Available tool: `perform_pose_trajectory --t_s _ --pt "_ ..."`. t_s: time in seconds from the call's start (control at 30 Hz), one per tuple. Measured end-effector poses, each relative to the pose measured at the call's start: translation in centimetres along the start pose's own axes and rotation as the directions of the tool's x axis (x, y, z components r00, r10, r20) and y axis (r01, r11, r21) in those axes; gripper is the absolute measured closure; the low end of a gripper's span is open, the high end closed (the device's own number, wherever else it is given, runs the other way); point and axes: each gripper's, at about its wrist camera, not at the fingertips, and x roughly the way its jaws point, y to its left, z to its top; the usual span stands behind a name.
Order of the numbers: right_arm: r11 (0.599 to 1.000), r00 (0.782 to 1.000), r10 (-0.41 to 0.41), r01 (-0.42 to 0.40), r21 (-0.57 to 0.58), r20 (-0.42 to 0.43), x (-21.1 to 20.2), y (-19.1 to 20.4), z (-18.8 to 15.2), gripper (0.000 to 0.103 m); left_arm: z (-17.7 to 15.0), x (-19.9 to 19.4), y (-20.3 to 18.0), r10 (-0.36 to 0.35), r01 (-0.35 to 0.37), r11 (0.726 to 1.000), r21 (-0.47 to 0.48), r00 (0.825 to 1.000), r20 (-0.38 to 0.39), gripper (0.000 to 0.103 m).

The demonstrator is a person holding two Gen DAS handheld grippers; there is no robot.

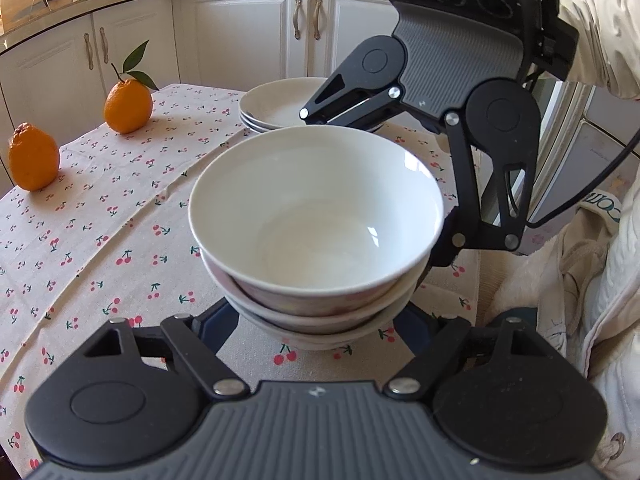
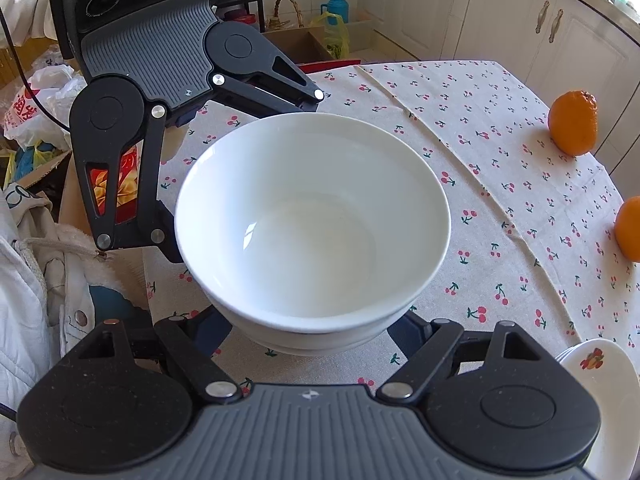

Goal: Organize plates and bowls
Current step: 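Lift the bowl stack with both grippers and carry it toward the plate stack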

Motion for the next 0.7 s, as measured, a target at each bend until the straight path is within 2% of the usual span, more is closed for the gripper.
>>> perform_pose_trajectory --t_s 0.7 --pt "0.999 0.998 -0.044 0.043 0.022 0.041 -5.0 -3.5 -3.6 0.016 5.6 2.4 -1.2 0.03 -0.031 0.999 0.039 0.999 0.026 0.019"
